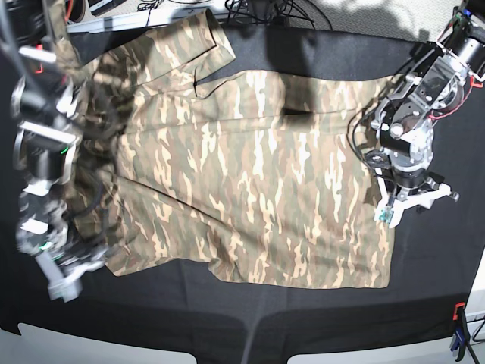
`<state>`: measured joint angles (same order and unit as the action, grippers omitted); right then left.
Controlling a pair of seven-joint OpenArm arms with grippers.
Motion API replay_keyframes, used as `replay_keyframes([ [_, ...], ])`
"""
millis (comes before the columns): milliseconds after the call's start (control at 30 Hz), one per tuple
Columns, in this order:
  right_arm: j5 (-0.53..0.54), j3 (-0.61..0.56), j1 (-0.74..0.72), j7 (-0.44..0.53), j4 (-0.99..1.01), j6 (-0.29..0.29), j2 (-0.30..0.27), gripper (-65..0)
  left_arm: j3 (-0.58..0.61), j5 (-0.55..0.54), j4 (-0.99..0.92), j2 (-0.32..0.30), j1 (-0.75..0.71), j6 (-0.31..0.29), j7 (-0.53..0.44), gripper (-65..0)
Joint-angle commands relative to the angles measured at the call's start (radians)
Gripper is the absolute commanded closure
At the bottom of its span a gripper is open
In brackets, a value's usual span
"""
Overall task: Layout the t-shirt on the table in an organized manner, then fold the t-shirt properly
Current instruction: 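Grasp the shirt edge with the right gripper and lift it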
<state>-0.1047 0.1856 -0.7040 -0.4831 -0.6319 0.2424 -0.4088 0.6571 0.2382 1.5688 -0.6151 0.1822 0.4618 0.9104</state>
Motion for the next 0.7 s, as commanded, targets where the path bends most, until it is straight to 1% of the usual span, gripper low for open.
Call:
replay_keyframes([
  [0,0.0,0.004,-0.029,0.017,-0.001,-0.014,-0.022,-32.9,-0.009,0.012,0.016,-0.011,0.018,0.009,-0.013,-20.4],
  [33,0.0,0.004,-0.024,0.02,0.01,-0.023,-0.034,-32.9,-0.009,0.011,0.016,-0.011,0.018,0.009,-0.014,-20.4],
  [133,0.008,0.004,-0.018,0.024,0.074,-0.022,-0.062,-32.9,-0.009,-0.008,0.016,-0.011,0.018,0.009,-0.014,-20.4],
  [167,0.028,0.004,-0.018,0.025,0.106,-0.005,-0.068,-32.9,-0.009,-0.01,0.016,-0.011,0.017,0.009,-0.014,-20.4],
  [233,0.085,0.004,-0.018,0.041,0.155,0.052,-0.073,-32.9,-0.009,-0.012,0.016,-0.011,0.018,0.009,-0.014,-20.4],
  [300,0.116,0.004,-0.009,0.055,0.17,0.101,-0.066,-32.9,-0.009,-0.012,0.016,-0.011,0.018,0.009,-0.015,-20.4],
  [400,0.115,0.004,-0.004,0.063,0.17,0.133,-0.055,-32.9,-0.009,-0.012,0.016,-0.011,0.018,0.009,-0.014,-20.4],
  [433,0.116,0.004,-0.002,0.063,0.17,0.135,-0.051,-32.7,-0.009,-0.012,0.016,-0.011,0.018,0.009,-0.014,-20.4],
  [533,0.115,0.004,0.013,0.072,0.172,0.15,-0.031,-27.2,-0.009,-0.012,0.016,-0.011,0.018,0.009,-0.014,-20.4],
  [667,0.098,0.004,0.046,0.106,0.172,0.154,0.008,-26.8,-0.009,-0.012,0.016,-0.011,0.018,0.009,-0.015,-20.4],
])
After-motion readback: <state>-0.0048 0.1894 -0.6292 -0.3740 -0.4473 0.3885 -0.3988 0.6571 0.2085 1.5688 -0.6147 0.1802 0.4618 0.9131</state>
